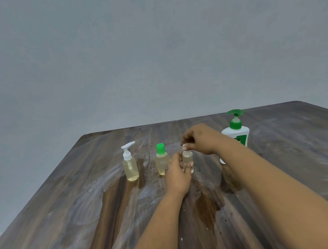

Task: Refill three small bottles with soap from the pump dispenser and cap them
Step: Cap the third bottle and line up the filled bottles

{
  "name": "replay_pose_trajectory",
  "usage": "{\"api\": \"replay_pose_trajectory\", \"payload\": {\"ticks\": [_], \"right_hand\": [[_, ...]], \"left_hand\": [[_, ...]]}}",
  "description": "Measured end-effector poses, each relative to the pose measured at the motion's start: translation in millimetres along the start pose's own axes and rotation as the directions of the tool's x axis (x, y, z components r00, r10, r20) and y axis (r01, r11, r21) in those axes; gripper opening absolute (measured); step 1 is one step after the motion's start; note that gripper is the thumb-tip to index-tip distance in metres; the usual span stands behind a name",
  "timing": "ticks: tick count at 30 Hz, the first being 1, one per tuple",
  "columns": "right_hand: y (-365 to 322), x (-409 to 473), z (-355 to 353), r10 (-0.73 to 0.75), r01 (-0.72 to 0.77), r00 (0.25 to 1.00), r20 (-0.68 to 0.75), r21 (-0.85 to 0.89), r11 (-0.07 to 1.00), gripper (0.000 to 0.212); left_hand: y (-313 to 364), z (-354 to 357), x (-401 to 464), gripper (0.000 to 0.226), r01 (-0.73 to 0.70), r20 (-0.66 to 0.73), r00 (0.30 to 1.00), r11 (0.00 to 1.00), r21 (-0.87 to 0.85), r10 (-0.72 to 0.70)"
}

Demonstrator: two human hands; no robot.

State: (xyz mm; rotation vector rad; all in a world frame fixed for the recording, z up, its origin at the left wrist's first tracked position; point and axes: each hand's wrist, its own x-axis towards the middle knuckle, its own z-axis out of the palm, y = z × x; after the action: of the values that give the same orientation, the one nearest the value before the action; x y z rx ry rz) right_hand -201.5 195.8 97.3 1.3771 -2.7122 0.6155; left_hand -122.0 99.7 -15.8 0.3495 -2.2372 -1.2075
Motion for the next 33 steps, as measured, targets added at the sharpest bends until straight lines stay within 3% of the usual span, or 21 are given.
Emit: {"api": "replay_pose_trajectory", "payload": {"ticks": [4,7,10,12,15,21,24,26,27,30,33], "right_hand": [[-2.9,2.8,9.4,0.093,-0.101,0.993,-0.077,-0.11,0.989,0.049],[-4.0,-1.0,11.0,0.159,-0.174,0.978,-0.138,-0.099,0.98,0.065],[-0.1,-4.4,2.3,0.092,-0.089,0.995,-0.038,0.081,0.993,0.041],[-1.3,-6.1,-1.6,0.014,-0.016,0.998,0.058,0.034,0.999,0.027],[-0.8,0.5,3.4,0.007,-0.006,1.0,0.02,-0.055,0.998,0.02],[-2.5,2.0,25.7,0.181,-0.218,0.964,-0.194,-0.188,0.958,0.065],[6.6,-2.2,23.1,0.149,-0.138,0.981,-0.124,0.093,0.986,0.052],[11.5,-5.0,15.3,0.056,-0.056,0.998,-0.002,0.115,0.992,0.027],[12.3,-6.1,13.1,0.032,-0.035,0.999,0.028,0.121,0.992,0.025],[13.1,-2.4,16.6,0.054,-0.044,0.996,-0.074,0.127,0.991,0.019],[6.1,0.4,27.1,0.166,-0.165,0.963,-0.211,0.023,0.986,0.045]], "left_hand": [[4.0,-0.8,-0.8,0.043,0.0,0.01,1.0,1.0,-0.022,0.0],[2.9,-0.7,-0.4,0.032,-0.005,-0.004,1.0,1.0,-0.021,0.004],[0.6,-0.3,0.9,0.027,0.0,-0.011,1.0,1.0,-0.008,0.0],[1.0,-0.6,0.8,0.026,0.004,-0.003,1.0,1.0,-0.003,-0.004],[1.1,-0.4,0.4,0.029,0.001,0.005,1.0,1.0,-0.001,-0.001],[-0.7,-1.2,1.4,0.032,0.002,0.019,1.0,1.0,0.022,-0.002],[0.9,-1.8,1.4,0.028,-0.001,0.012,1.0,1.0,0.028,0.001],[1.3,-1.4,1.1,0.024,0.002,0.008,1.0,1.0,0.013,-0.002],[1.7,-1.3,0.9,0.022,0.006,0.01,1.0,1.0,0.009,-0.006],[2.4,-1.4,-0.4,0.022,0.008,0.016,1.0,1.0,-0.004,-0.008],[4.9,-2.6,-1.0,0.04,0.008,0.019,1.0,1.0,0.002,-0.008]]}}
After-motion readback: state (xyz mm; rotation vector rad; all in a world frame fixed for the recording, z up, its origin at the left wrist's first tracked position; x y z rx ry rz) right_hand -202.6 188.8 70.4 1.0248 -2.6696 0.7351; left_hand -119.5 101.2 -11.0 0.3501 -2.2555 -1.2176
